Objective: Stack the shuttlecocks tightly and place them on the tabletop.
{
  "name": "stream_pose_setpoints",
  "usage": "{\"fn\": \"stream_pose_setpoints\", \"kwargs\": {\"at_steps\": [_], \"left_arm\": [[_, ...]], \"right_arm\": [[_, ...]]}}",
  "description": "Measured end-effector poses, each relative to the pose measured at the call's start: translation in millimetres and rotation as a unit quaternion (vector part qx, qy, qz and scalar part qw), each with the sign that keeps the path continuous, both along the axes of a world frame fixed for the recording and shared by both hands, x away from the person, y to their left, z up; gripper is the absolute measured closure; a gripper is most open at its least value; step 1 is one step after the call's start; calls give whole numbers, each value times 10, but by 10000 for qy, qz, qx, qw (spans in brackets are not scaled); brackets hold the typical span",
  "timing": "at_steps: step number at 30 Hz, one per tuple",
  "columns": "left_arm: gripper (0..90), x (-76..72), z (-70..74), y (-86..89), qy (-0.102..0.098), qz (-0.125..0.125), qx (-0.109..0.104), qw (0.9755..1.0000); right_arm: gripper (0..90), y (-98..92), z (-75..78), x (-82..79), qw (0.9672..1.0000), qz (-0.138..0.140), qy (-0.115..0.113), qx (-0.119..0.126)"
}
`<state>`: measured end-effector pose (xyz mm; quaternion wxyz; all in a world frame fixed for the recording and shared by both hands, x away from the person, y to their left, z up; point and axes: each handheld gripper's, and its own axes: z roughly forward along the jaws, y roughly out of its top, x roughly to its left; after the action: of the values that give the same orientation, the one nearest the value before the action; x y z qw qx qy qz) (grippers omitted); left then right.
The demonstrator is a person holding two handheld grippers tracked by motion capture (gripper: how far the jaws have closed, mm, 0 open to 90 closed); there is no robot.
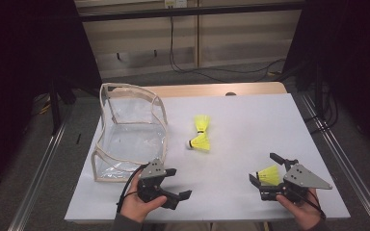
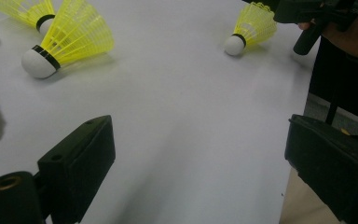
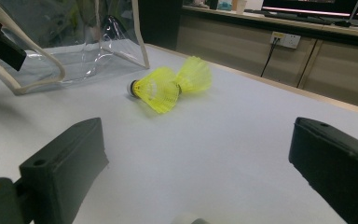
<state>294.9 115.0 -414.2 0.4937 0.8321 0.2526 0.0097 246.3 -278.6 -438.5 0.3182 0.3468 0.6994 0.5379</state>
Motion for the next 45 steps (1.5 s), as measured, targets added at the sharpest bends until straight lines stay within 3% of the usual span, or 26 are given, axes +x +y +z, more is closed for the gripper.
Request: {"fn": "stream_pose_setpoints", "kwargs": {"at_steps": [13, 18, 23, 28, 45], "left_arm": [[83, -21, -29, 11, -1, -76, 101, 9999], [83, 2, -68, 44, 98, -18, 116, 9999], [68, -27, -35, 55, 54, -30, 60, 10000], [73, -56, -24, 92, 11, -45, 135, 9999], [59, -89, -32, 316, -94, 201, 164, 9996]], "right_arm": [[31, -3, -1, -2, 10000, -11, 8, -4], [31, -8, -7, 5, 10000, -16, 24, 13], [31, -3, -7, 3, 10000, -16, 32, 22], [31, -4, -7, 6, 10000, -18, 20, 14], [31, -7, -5, 6, 10000, -14, 16, 13]]}}
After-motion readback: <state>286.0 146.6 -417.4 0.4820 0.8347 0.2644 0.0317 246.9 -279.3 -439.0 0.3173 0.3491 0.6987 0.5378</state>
